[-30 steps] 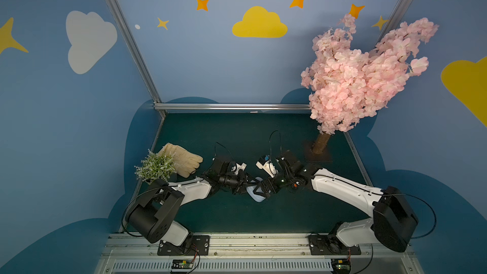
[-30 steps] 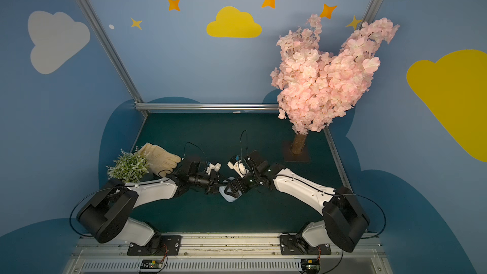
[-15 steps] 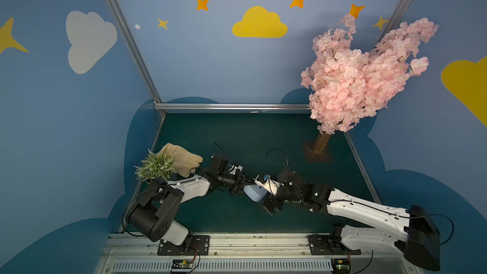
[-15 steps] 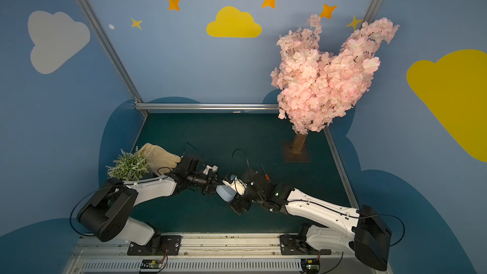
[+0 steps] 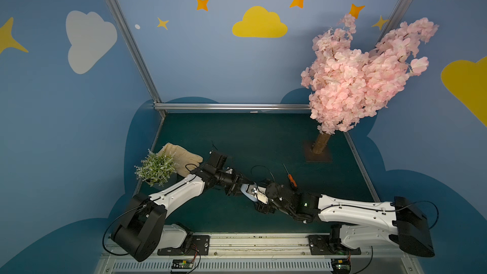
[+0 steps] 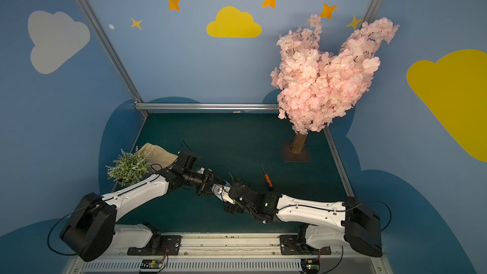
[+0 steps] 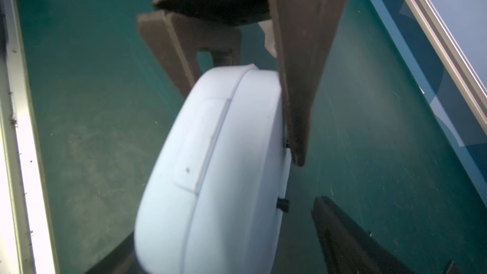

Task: Remove the battery from the alarm
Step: Adjust the alarm at the center of the board.

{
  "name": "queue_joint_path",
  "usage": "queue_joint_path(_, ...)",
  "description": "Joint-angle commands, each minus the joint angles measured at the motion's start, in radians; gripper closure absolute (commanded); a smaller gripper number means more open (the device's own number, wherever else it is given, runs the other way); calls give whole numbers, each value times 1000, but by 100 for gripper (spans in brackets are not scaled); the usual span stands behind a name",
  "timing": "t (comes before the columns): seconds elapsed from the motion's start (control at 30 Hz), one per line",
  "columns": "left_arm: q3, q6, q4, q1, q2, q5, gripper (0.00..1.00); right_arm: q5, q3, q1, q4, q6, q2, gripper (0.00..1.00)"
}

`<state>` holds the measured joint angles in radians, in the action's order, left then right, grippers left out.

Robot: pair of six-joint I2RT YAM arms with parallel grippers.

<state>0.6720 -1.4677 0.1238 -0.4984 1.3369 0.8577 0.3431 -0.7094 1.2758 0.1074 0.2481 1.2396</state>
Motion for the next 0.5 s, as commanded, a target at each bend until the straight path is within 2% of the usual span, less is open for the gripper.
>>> queue_joint_path(0.0, -6, -64, 31, 1, -13, 7, 79, 62, -8, 9, -75, 11, 11, 24)
queue_joint_path(0.1, -14, -88, 28, 0, -5, 10, 78, 56, -9, 11, -88, 4, 26, 36)
queue_joint_path(0.17, -18, -97, 31, 0, -1, 6, 76, 51, -9, 12, -90, -3, 33, 39)
queue_joint_path(0.27, -19, -105, 39, 0, 5, -2, 74, 54, -20, 13, -64, -23, 41, 53)
queue_joint_path(0.3, -17, -103, 45, 1, 9, -5, 70, 54, -23, 13, -58, -29, 42, 57)
queue_joint_path(0.37, -14, -99, 52, 0, 9, -14, 53, 46, -24, 10, -46, -55, 41, 63)
queue_joint_path(0.47, -1, -74, 104, 4, -4, -50, 18, 6, -20, -11, -30, -107, 29, 63)
